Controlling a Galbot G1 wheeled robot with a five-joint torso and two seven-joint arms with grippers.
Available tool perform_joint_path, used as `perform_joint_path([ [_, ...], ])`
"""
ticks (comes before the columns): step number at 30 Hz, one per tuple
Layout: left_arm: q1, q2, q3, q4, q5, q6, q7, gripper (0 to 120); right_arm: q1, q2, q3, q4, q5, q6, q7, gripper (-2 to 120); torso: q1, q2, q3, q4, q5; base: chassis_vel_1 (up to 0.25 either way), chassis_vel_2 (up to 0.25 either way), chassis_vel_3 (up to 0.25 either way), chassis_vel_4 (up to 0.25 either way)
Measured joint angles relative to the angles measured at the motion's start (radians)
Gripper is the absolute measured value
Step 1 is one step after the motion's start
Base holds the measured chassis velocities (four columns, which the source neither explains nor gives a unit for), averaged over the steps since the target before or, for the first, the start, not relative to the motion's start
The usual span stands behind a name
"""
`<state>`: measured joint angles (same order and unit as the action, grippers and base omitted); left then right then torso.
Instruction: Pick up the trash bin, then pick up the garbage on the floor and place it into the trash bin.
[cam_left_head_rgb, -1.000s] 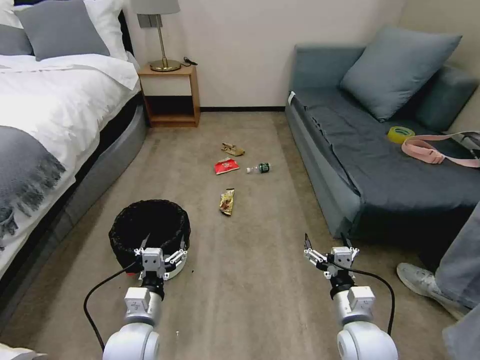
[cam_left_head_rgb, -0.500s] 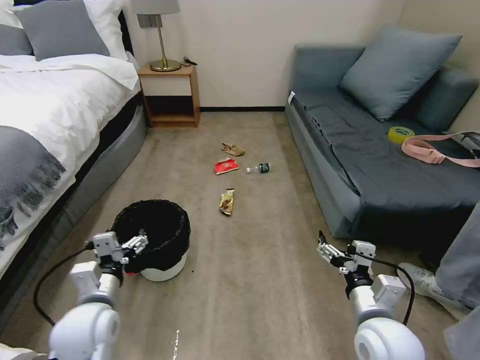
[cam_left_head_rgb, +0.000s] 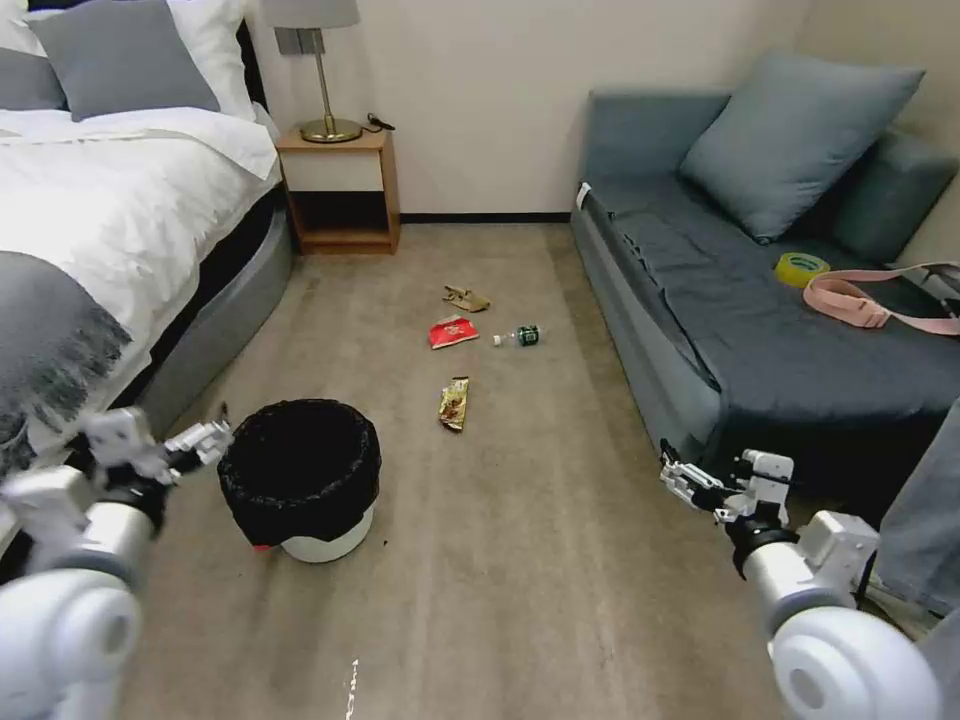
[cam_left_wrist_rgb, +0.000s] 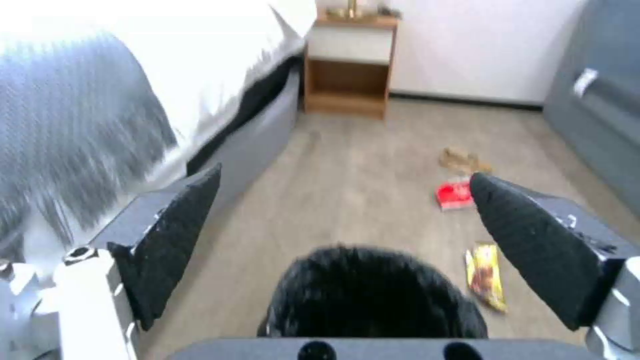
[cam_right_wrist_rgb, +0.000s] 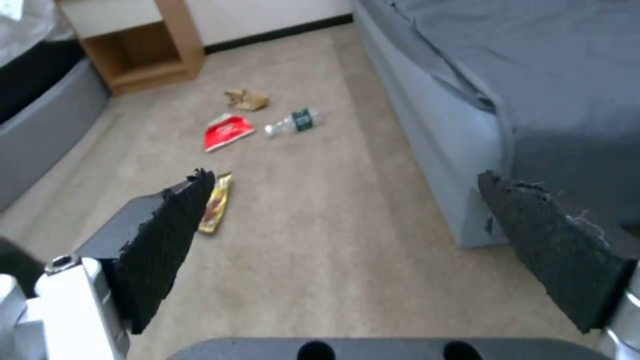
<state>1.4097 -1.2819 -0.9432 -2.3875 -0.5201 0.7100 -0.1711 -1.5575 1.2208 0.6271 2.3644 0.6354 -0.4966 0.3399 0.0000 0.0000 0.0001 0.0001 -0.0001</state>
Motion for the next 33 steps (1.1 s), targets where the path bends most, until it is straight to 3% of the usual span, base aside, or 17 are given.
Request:
perform_joint_path([
  [3, -0.009, 0.021, -0.020, -0.038, -0.024, 0.026, -0.008, 100, 0.010, -0.032, 0.016, 0.029, 0.066, -0.046, 0.024, 100, 0.000, 0.000, 0.000, -0.0001, 0.0012, 0.000, 0.000, 0.000, 0.000],
  [5, -0.011, 0.024, -0.022, -0.043, -0.029, 0.036, -0.009, 100, 0.017, -0.056, 0.028, 0.050, 0.113, -0.079, 0.040, 100, 0.000, 0.000, 0.000, -0.0001, -0.0009, 0.000, 0.000, 0.000, 0.000],
  [7, -0.034, 0.042, -0.028, 0.012, -0.021, 0.034, -0.009, 100, 0.027, -0.086, 0.042, 0.076, 0.173, -0.121, 0.062, 100, 0.000, 0.000, 0.000, -0.0001, 0.0016, 0.000, 0.000, 0.000, 0.000],
  [9, -0.059, 0.065, -0.039, 0.137, -0.013, 0.037, -0.008, 100, 0.040, -0.131, 0.064, 0.116, 0.261, -0.183, 0.094, 100, 0.000, 0.000, 0.000, -0.0003, -0.0017, 0.000, 0.000, 0.000, 0.000],
  [11, -0.063, 0.070, -0.044, 0.155, -0.013, 0.037, -0.009, 100, 0.044, -0.142, 0.069, 0.125, 0.283, -0.198, 0.102, 100, 0.000, 0.000, 0.000, -0.0003, -0.0002, 0.000, 0.000, 0.000, 0.000],
  [13, -0.083, 0.097, -0.063, 0.262, -0.011, 0.035, 0.002, 100, 0.053, -0.176, 0.085, 0.142, 0.350, -0.245, 0.126, 100, 0.000, 0.000, 0.000, 0.0000, -0.0002, 0.000, 0.000, 0.000, 0.000],
  [16, -0.097, 0.108, -0.066, 0.304, -0.011, 0.032, 0.009, 100, 0.058, -0.144, 0.039, 0.097, 0.285, -0.247, 0.117, 100, 0.000, 0.000, 0.000, 0.0000, -0.0003, 0.000, 0.000, 0.000, 0.000],
  [17, -0.108, 0.116, -0.065, 0.331, -0.012, 0.032, 0.014, 100, 0.056, -0.119, 0.015, 0.078, 0.260, -0.249, 0.111, 100, 0.000, 0.000, 0.000, -0.0002, 0.0012, 0.000, 0.000, 0.000, 0.000],
  [18, -0.133, 0.128, -0.057, 0.378, -0.013, 0.028, 0.025, 100, 0.052, -0.095, -0.001, 0.069, 0.231, -0.248, 0.103, 100, 0.000, 0.000, 0.000, -0.0001, -0.0003, 0.000, 0.000, 0.000, 0.000],
  [23, -0.208, 0.147, -0.012, 0.496, -0.011, 0.016, 0.049, 100, 0.042, -0.062, -0.017, 0.060, 0.198, -0.246, 0.097, 100, 0.000, 0.000, 0.000, -0.0001, -0.0002, 0.000, 0.000, 0.000, 0.000],
  [33, -0.315, 0.139, 0.063, 0.651, -0.001, 0.017, 0.068, 100, 0.025, -0.036, -0.034, 0.058, 0.169, -0.242, 0.092, 100, 0.000, 0.000, 0.000, -0.0001, 0.0000, 0.000, 0.000, 0.000, 0.000],
])
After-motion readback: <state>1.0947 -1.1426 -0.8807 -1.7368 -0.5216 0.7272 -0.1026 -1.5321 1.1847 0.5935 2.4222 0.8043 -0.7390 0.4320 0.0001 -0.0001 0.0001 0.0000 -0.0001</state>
